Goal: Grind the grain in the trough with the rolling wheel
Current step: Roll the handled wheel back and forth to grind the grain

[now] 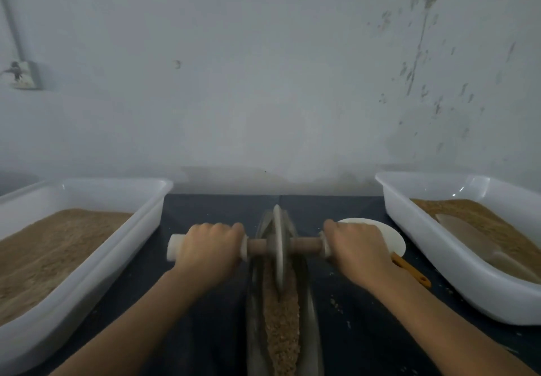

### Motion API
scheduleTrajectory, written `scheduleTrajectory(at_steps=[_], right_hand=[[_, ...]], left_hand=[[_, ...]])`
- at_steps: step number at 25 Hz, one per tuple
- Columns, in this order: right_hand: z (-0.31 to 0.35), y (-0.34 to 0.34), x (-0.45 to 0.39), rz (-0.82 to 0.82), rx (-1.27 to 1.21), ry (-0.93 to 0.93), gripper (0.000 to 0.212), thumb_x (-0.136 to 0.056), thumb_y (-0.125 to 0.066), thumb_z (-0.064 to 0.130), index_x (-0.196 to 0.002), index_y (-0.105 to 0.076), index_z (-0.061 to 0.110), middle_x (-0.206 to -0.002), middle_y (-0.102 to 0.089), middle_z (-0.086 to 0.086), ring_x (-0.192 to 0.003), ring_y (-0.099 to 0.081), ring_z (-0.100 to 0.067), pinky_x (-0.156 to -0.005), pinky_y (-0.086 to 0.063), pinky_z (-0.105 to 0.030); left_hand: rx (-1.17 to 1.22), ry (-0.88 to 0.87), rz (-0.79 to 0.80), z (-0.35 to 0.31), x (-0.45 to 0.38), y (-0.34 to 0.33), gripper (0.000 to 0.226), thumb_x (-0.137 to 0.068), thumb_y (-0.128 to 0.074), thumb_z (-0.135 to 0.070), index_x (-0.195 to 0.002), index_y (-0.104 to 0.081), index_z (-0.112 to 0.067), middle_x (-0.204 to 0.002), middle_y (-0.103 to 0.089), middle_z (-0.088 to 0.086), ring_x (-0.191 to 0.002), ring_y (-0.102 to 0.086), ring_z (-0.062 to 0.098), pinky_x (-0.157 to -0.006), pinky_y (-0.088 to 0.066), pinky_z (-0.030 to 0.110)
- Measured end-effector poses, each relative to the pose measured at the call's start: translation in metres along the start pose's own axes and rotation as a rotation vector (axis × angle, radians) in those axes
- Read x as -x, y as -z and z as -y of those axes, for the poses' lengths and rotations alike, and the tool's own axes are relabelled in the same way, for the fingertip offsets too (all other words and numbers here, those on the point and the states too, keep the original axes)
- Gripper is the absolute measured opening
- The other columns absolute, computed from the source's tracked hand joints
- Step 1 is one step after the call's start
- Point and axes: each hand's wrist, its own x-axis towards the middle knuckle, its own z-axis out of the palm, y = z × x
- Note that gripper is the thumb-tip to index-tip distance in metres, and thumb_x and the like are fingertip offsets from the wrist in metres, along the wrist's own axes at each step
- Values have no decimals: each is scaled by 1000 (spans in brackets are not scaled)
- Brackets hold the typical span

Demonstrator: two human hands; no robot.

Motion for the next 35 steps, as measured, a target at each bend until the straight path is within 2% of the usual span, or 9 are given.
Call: scheduleTrajectory(at_steps=[6, 10, 13, 15, 19, 23, 27, 30, 35], right_hand=[[0, 3, 16, 31, -26, 38, 24, -83, -64, 28, -97, -45, 26, -89, -62, 5, -72, -57, -14, -61, -40, -29], [0, 25, 71, -15, -85, 165, 66, -30, -83, 37, -67, -28, 34, -50, -47, 7, -40, -46, -6, -40, -9, -20], [-4, 11, 56, 161, -90, 73, 42, -75, -68, 39, -76, -26, 35, -69, -46, 12, -61, -47, -9, -47, -22, -24], [-3, -4, 26, 78, -58, 0, 21, -86, -58, 32, -89, -37, 33, -81, -58, 8, -64, -47, -12, -52, -28, -26], [2, -13, -22, -22, 41, -61, 20, -89, -59, 29, -104, -48, 21, -98, -65, 2, -81, -62, -18, -59, -33, -29], [-1, 7, 28, 101, -53, 51, 19, -86, -60, 29, -99, -45, 26, -87, -59, 7, -66, -47, -12, -57, -31, -26], [-7, 29, 76, 258, -85, 178, 24, -82, -62, 30, -94, -42, 32, -95, -60, 5, -80, -57, -16, -51, -23, -26], [-3, 23, 63, 161, -72, 116, 27, -78, -65, 33, -84, -38, 32, -79, -58, 9, -69, -58, -14, -49, -31, -28], [-5, -4, -20, 8, 17, 13, 20, -85, -61, 26, -99, -49, 19, -85, -63, 1, -73, -59, -24, -59, -32, -31]], left_hand=[[71, 8, 111, -2, 11, 6, 19, -85, -54, -40, -88, -37, -34, -88, -58, -9, -78, -57, 13, -68, -39, 30], [19, -98, 87, -3, 72, 25, 36, -75, -59, -51, -74, -24, -41, -65, -34, -17, -61, -36, 2, -56, -23, 22], [-23, -125, 7, -6, 55, 26, 36, -73, -65, -45, -79, -30, -37, -75, -54, -13, -66, -55, 7, -57, -29, 25], [-2, -35, 13, -8, 24, 19, 24, -85, -57, -40, -87, -33, -33, -90, -60, -10, -78, -59, 12, -64, -36, 28], [-14, 73, 15, -9, -18, 4, 20, -87, -58, -36, -93, -41, -27, -94, -63, -7, -83, -61, 16, -66, -38, 30], [92, -14, 109, -7, 26, 16, 23, -86, -55, -41, -85, -33, -36, -86, -54, -12, -73, -49, 10, -68, -36, 28], [75, -40, 227, -7, 75, 39, 24, -82, -47, -50, -76, -26, -40, -73, -37, -16, -66, -39, 3, -55, -23, 27], [36, -45, 180, -8, 61, 34, 25, -83, -49, -46, -78, -25, -38, -75, -40, -15, -66, -38, 8, -62, -29, 29], [-7, 42, 45, -1, -19, -1, 17, -85, -53, -39, -83, -39, -30, -83, -58, -8, -72, -54, 18, -63, -35, 32]])
